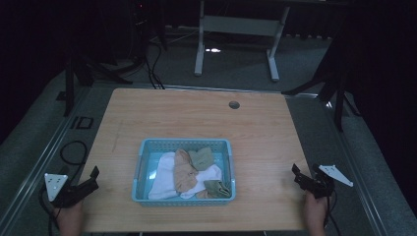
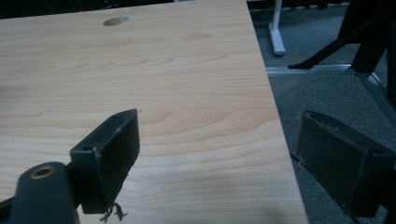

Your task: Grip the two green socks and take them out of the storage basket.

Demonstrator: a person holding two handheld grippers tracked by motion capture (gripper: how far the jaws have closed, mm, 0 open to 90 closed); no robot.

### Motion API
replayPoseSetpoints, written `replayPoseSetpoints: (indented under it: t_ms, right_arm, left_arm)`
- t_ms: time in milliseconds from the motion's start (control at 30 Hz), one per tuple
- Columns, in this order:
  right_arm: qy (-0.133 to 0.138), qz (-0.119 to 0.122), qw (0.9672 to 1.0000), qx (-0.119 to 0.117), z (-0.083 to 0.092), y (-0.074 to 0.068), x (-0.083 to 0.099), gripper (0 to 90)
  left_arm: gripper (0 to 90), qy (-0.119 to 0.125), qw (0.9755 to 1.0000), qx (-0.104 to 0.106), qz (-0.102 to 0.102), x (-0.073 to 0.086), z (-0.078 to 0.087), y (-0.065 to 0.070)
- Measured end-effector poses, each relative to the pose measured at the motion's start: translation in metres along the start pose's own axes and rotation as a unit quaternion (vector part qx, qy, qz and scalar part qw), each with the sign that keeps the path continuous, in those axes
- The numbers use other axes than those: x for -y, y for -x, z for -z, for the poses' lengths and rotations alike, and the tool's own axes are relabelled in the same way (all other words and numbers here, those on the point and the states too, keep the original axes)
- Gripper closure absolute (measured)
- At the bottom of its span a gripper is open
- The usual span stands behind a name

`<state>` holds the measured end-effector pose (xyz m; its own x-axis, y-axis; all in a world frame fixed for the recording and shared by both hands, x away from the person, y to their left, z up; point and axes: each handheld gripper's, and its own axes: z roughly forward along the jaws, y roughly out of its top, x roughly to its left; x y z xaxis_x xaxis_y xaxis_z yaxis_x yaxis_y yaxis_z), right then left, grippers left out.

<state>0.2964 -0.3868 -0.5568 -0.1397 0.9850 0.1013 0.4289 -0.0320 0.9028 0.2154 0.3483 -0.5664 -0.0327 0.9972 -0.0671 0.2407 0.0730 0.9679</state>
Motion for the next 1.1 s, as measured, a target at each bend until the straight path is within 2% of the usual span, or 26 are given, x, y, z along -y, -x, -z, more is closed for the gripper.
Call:
replayPoseSetpoints:
  t_ms: [67,133,167,200,267,333,367,400,467,533,567,600,633,733,900,1100]
  right_arm:
    - [-0.013,0.003,0.9998,-0.016,-0.002,0.000,-0.001,13.5]
    - [-0.035,0.022,0.9981,-0.045,-0.004,0.001,-0.002,13.5]
    - [-0.035,0.022,0.9981,-0.045,-0.004,0.001,-0.002,13.5]
    - [-0.051,0.030,0.9951,-0.079,-0.005,0.004,-0.002,13.5]
    - [-0.069,0.040,0.9898,-0.118,-0.006,0.008,-0.003,13.4]
    - [-0.082,0.070,0.9852,-0.133,-0.005,0.009,-0.003,13.4]
    - [-0.082,0.070,0.9852,-0.133,-0.005,0.009,-0.003,13.4]
    - [-0.085,0.084,0.9824,-0.144,-0.004,0.009,-0.003,13.4]
    - [-0.100,0.110,0.9701,-0.191,-0.004,0.010,-0.004,13.5]
    - [-0.107,0.130,0.9636,-0.208,-0.003,0.010,-0.006,13.9]
    - [-0.107,0.130,0.9636,-0.208,-0.003,0.010,-0.006,13.9]
    - [-0.114,0.141,0.9596,-0.215,-0.002,0.009,-0.007,13.9]
    - [-0.131,0.156,0.9505,-0.234,-0.002,0.009,-0.009,14.0]
    - [-0.160,0.177,0.9366,-0.256,-0.001,0.007,-0.013,14.5]
    - [-0.211,0.220,0.9135,-0.269,0.002,0.001,-0.024,14.5]
    - [-0.255,0.258,0.8903,-0.276,0.004,-0.012,-0.037,14.4]
  left_arm:
    - [1.5,0.000,1.0000,0.001,0.001,0.000,0.000,0.000]
    - [1.5,0.004,1.0000,0.004,0.002,0.000,0.000,0.000]
    - [1.5,0.004,1.0000,0.004,0.002,0.000,0.000,0.000]
    - [1.5,0.002,1.0000,0.005,0.000,0.000,0.000,0.000]
    - [1.5,0.001,1.0000,0.004,-0.003,0.000,-0.001,0.001]
    - [1.5,0.003,1.0000,0.005,-0.008,0.000,-0.001,0.002]
    - [1.5,0.003,1.0000,0.005,-0.008,0.000,-0.001,0.002]
    - [1.5,0.004,0.9999,0.007,-0.010,0.000,0.000,0.002]
    - [1.4,0.012,0.9998,0.013,-0.010,0.001,0.000,0.002]
    - [1.5,0.012,0.9997,0.016,-0.013,0.001,0.000,0.002]
    - [1.5,0.012,0.9997,0.016,-0.013,0.001,0.000,0.002]
    - [1.5,0.020,0.9996,0.019,-0.008,0.001,0.001,0.002]
    - [1.5,0.020,0.9996,0.019,-0.007,0.001,0.001,0.002]
    - [1.5,0.020,0.9996,0.018,-0.006,0.001,0.001,0.002]
    - [1.5,0.020,0.9996,0.019,-0.007,0.001,0.001,0.002]
    - [1.5,0.020,0.9996,0.016,-0.006,0.001,0.000,0.002]
